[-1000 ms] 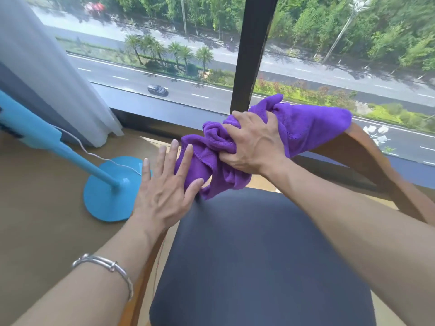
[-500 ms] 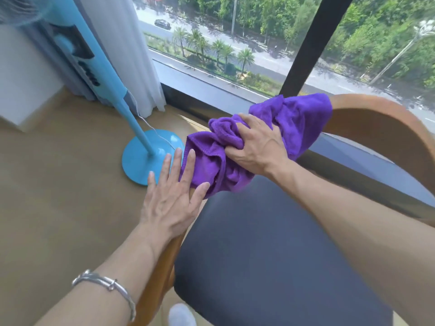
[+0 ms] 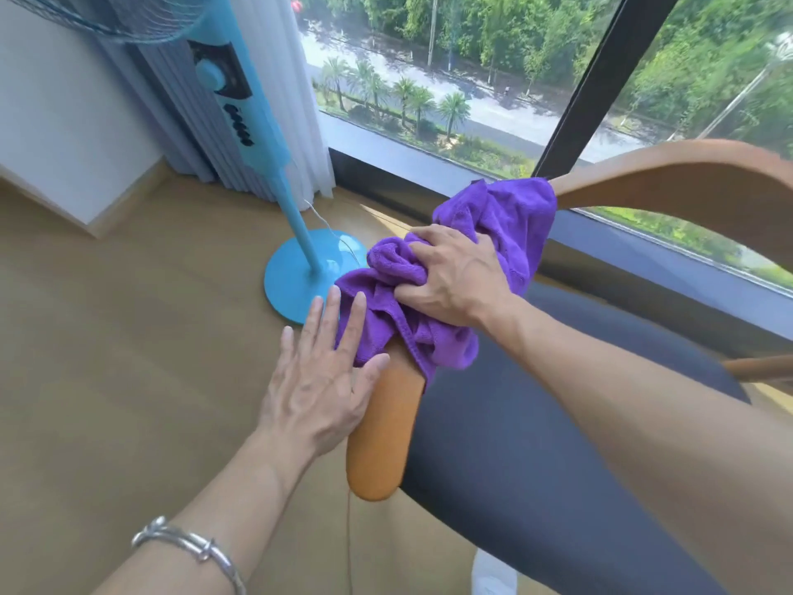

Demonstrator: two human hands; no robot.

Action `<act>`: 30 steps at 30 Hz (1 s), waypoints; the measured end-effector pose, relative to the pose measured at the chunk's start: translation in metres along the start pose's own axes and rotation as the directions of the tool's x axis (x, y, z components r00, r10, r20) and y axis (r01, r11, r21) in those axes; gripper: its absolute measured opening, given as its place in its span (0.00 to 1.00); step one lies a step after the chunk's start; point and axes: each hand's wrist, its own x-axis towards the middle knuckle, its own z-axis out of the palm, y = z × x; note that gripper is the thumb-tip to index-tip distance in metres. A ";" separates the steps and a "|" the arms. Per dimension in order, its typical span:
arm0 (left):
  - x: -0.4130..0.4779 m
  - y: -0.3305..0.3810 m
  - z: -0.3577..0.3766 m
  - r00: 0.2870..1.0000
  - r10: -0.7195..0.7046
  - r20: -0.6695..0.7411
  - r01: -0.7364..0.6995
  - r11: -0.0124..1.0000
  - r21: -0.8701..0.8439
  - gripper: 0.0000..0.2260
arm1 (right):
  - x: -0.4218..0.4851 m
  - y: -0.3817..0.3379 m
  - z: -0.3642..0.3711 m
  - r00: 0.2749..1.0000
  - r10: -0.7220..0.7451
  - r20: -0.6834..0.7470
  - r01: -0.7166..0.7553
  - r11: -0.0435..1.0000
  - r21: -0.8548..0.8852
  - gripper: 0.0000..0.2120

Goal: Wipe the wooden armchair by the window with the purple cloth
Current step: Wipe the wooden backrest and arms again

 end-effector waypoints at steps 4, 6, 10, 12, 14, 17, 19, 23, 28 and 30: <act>-0.024 -0.022 0.000 0.999 0.008 -0.035 -0.008 1.000 -0.004 0.30 | -0.016 -0.037 0.011 1.000 -0.023 0.003 0.023 0.999 -0.031 0.26; -0.037 -0.029 -0.003 0.999 0.002 -0.051 -0.002 1.000 -0.002 0.31 | -0.027 -0.049 0.014 1.000 -0.027 0.005 0.027 0.999 -0.039 0.26; -0.060 -0.041 -0.014 0.999 -0.027 -0.023 0.028 0.999 0.019 0.30 | -0.059 -0.073 0.018 0.999 -0.051 -0.011 0.051 0.998 -0.023 0.30; -0.070 -0.047 -0.019 0.999 -0.039 -0.022 0.039 0.999 0.019 0.30 | -0.078 -0.085 0.022 0.997 -0.076 -0.022 0.075 0.997 -0.014 0.28; -0.078 -0.052 -0.022 0.998 -0.045 -0.031 0.045 0.999 0.004 0.31 | -0.097 -0.097 0.026 0.994 -0.101 -0.035 0.101 0.995 0.008 0.25; -0.089 -0.055 -0.027 0.999 -0.035 -0.034 0.034 0.999 -0.007 0.34 | -0.123 -0.112 0.033 0.987 -0.138 -0.083 0.142 0.989 0.045 0.22; -0.091 -0.057 -0.030 0.999 -0.030 -0.031 0.030 0.999 0.011 0.36 | -0.137 -0.119 0.041 0.982 -0.164 -0.095 0.170 0.984 0.058 0.22; -0.087 -0.057 -0.035 0.998 -0.056 -0.031 0.056 0.998 0.002 0.33 | -0.147 -0.125 0.049 0.978 -0.193 -0.084 0.198 0.978 0.060 0.21; -0.081 -0.055 -0.029 0.998 -0.066 -0.019 0.067 0.998 0.002 0.32 | -0.139 -0.119 0.052 0.970 -0.225 -0.090 0.230 0.972 0.050 0.22; -0.079 -0.055 -0.027 0.998 -0.070 -0.007 0.070 0.998 0.009 0.32 | -0.131 -0.116 0.051 0.969 -0.224 -0.103 0.231 0.972 0.051 0.21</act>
